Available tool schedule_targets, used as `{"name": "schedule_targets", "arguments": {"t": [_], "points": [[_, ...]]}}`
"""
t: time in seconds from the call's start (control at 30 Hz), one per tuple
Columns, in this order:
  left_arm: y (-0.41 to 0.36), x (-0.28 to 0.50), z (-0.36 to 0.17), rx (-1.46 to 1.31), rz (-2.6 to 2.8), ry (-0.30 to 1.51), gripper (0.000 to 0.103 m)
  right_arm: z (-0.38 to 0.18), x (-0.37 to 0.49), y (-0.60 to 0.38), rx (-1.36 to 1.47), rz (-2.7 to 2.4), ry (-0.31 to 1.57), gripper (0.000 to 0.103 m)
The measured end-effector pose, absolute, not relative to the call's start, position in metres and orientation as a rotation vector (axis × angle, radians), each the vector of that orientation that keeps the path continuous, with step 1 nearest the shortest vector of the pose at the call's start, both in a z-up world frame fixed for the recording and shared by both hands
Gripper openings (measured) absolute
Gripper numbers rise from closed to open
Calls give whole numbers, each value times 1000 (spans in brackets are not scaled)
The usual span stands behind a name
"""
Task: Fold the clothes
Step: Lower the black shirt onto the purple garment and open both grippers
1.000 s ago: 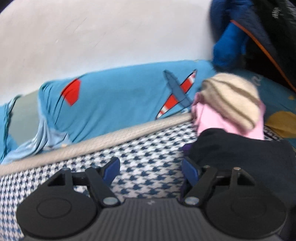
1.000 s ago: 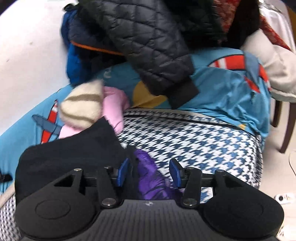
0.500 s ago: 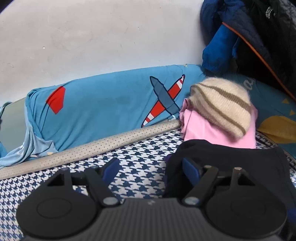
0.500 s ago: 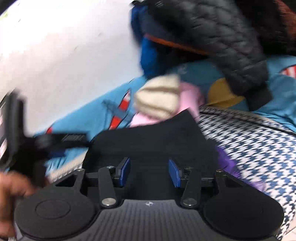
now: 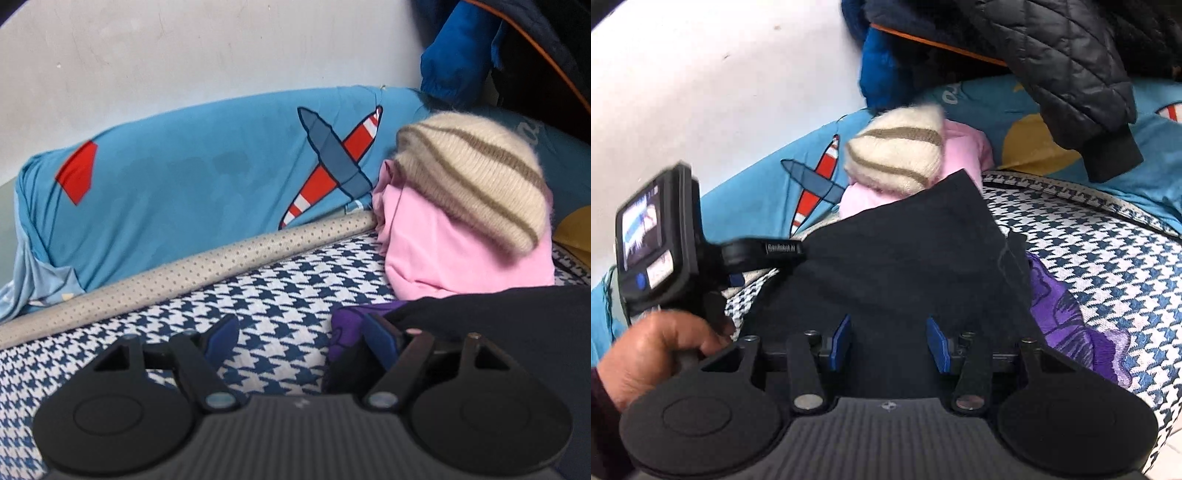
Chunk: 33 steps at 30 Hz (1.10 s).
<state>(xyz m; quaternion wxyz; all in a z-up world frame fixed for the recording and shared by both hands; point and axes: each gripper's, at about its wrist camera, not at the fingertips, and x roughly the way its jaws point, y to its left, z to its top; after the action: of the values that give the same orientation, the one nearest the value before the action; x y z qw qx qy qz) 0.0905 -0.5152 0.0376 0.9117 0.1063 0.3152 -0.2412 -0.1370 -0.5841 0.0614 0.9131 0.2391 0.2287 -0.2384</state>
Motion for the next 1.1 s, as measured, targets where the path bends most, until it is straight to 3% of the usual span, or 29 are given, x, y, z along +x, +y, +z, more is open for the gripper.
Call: {"name": "schedule_targets", "arguments": {"t": [0.43, 0.83, 1.1], "points": [[-505, 92, 41, 207, -487, 653, 75, 65, -156, -606, 550, -582, 394, 24], [-457, 39, 76, 176, -532, 631, 78, 68, -202, -653, 732, -766, 308, 27], [-440, -25, 67, 179, -594, 677, 78, 71, -219, -649, 787, -708, 342, 30]]}}
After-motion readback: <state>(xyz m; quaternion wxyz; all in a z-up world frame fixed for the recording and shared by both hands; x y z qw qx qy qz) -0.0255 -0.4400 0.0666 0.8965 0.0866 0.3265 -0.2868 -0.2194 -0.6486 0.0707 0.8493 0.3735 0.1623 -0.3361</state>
